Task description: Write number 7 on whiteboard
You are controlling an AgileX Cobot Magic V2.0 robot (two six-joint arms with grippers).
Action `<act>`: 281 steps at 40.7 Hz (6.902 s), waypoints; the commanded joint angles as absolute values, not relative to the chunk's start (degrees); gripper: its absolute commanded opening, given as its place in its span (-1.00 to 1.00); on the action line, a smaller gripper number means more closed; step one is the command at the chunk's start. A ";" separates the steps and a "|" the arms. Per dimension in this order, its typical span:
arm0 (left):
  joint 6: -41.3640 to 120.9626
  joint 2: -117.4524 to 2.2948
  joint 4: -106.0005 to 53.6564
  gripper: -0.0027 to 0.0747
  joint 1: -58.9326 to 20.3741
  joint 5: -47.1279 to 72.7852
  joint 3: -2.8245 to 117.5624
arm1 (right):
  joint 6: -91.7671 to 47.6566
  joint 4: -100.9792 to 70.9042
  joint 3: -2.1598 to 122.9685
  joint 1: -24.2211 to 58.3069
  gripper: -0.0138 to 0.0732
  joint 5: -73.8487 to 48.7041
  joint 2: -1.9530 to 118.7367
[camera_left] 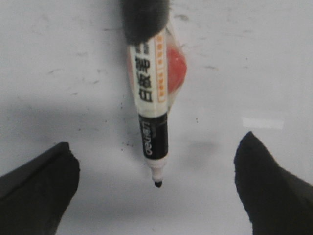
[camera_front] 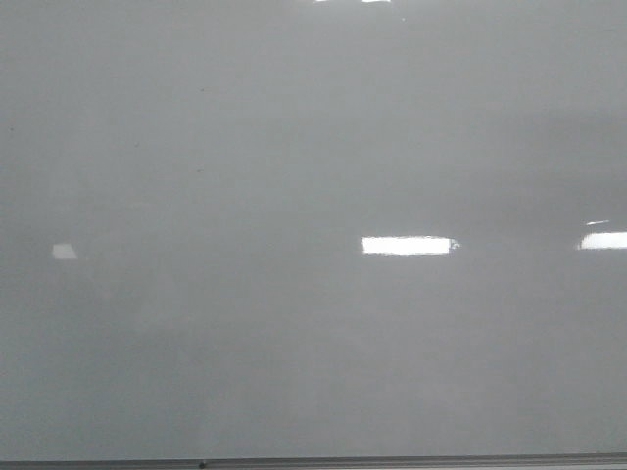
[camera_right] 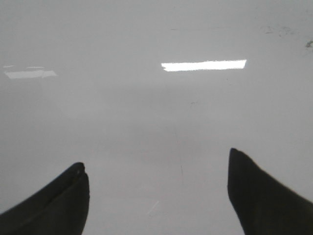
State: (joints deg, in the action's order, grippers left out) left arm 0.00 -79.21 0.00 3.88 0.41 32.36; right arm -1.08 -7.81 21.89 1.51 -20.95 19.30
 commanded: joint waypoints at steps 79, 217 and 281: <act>35.85 -67.88 -0.56 -0.98 -47.67 41.35 60.69 | -24.42 -16.54 42.69 25.06 0.70 -41.88 41.38; 17.46 -27.78 -1.95 -0.98 -59.13 40.71 39.24 | -28.47 -24.02 75.90 18.67 -0.82 -34.24 88.71; 19.39 -46.67 -2.70 0.31 -59.13 31.21 40.12 | -38.36 -27.18 73.90 51.60 -0.82 -52.03 75.54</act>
